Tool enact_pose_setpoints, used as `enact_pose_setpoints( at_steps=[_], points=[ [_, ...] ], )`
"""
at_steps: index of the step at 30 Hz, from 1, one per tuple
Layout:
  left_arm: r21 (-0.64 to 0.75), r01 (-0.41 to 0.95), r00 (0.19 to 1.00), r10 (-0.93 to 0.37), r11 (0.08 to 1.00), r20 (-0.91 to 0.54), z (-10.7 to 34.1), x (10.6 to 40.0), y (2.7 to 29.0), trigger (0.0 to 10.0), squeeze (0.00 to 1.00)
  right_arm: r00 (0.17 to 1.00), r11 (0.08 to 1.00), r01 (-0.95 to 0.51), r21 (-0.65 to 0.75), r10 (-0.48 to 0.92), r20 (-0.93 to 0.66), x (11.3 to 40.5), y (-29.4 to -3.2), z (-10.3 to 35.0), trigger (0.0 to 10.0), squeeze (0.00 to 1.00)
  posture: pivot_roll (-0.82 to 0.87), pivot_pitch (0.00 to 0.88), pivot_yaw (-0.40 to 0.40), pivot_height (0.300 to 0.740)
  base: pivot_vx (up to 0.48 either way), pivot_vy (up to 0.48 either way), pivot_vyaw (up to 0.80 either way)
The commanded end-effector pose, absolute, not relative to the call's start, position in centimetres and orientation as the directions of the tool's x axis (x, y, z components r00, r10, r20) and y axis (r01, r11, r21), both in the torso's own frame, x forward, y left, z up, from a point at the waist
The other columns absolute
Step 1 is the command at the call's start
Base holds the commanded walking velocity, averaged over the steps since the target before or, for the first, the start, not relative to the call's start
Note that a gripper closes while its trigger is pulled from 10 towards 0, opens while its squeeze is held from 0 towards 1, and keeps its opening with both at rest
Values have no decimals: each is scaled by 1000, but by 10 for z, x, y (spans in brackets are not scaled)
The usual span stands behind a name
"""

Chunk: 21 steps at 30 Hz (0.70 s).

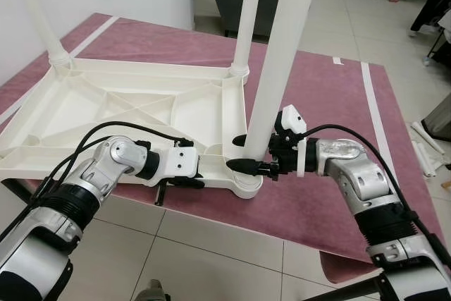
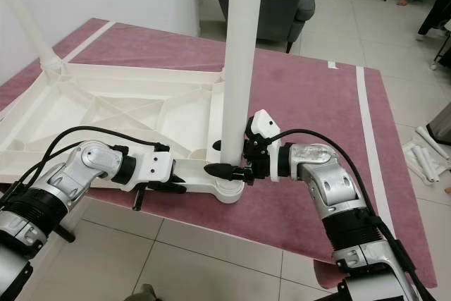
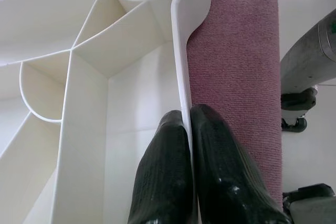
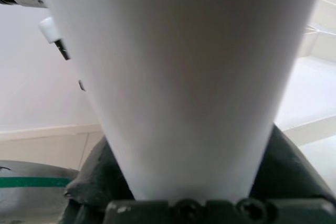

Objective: Building children table

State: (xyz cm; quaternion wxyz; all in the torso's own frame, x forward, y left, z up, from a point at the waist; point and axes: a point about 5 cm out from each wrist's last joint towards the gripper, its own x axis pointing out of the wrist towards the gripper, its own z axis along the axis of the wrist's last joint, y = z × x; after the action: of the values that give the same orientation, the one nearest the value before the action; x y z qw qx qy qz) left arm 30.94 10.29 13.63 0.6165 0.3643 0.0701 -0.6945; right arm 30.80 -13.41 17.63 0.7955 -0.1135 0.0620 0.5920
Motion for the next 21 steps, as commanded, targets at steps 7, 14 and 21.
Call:
enact_pose_setpoints(
  at_steps=[7,14,21],
  points=[
    [388,875,-55,-856,-289,-514,156,307,77,0,0,616,596,-787,-158,754,-226,329,-136,163,0,0,137,0,-28,740,0,0,0],
    [434,876,-14,-910,-211,-414,172,320,48,0,0,976,984,-126,-124,100,-195,342,-149,145,0,0,119,0,-21,740,0,0,0],
    [430,871,-51,-914,-238,-402,172,317,34,0,0,963,976,214,-46,-219,-160,325,-139,139,0,0,103,0,-13,740,0,0,0]
  ],
)
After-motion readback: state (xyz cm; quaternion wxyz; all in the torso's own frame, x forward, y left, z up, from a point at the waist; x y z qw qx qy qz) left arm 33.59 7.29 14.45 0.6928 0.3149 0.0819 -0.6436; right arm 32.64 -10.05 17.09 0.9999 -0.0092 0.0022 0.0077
